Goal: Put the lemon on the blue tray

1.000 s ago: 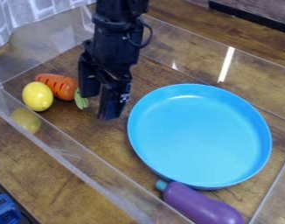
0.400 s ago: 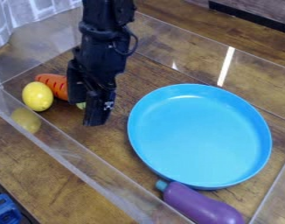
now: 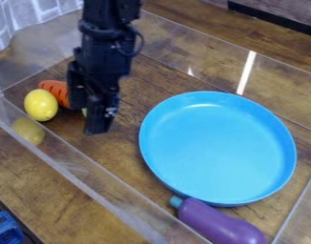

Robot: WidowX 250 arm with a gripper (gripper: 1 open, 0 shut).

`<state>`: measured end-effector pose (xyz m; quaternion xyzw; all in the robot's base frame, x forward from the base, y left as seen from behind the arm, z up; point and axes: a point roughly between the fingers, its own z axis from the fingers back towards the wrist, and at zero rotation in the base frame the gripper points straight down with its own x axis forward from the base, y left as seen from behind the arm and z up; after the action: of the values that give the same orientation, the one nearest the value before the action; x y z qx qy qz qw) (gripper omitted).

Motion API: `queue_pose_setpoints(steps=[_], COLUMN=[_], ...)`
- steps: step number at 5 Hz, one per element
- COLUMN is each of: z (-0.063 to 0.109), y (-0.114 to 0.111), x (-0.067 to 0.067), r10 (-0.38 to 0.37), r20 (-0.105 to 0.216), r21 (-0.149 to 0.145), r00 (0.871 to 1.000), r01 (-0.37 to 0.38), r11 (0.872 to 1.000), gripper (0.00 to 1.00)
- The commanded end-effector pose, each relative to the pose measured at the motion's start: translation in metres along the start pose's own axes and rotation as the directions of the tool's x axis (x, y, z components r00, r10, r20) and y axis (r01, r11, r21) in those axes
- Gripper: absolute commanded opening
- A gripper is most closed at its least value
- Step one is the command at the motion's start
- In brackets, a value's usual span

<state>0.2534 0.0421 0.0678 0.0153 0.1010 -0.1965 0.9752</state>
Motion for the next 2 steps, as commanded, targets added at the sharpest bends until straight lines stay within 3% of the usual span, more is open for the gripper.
queue_pose_setpoints(steps=[1, 2], z=[0.019, 0.019], y=[0.024, 0.046], x=[-0.008, -0.013], r10=[0.035, 0.056], r20=[0.058, 0.062], r21=[0.043, 0.063], r00=[0.998, 0.997], r01=[-0.038, -0.060], r11=[0.998, 0.996], gripper=[1.00, 1.00])
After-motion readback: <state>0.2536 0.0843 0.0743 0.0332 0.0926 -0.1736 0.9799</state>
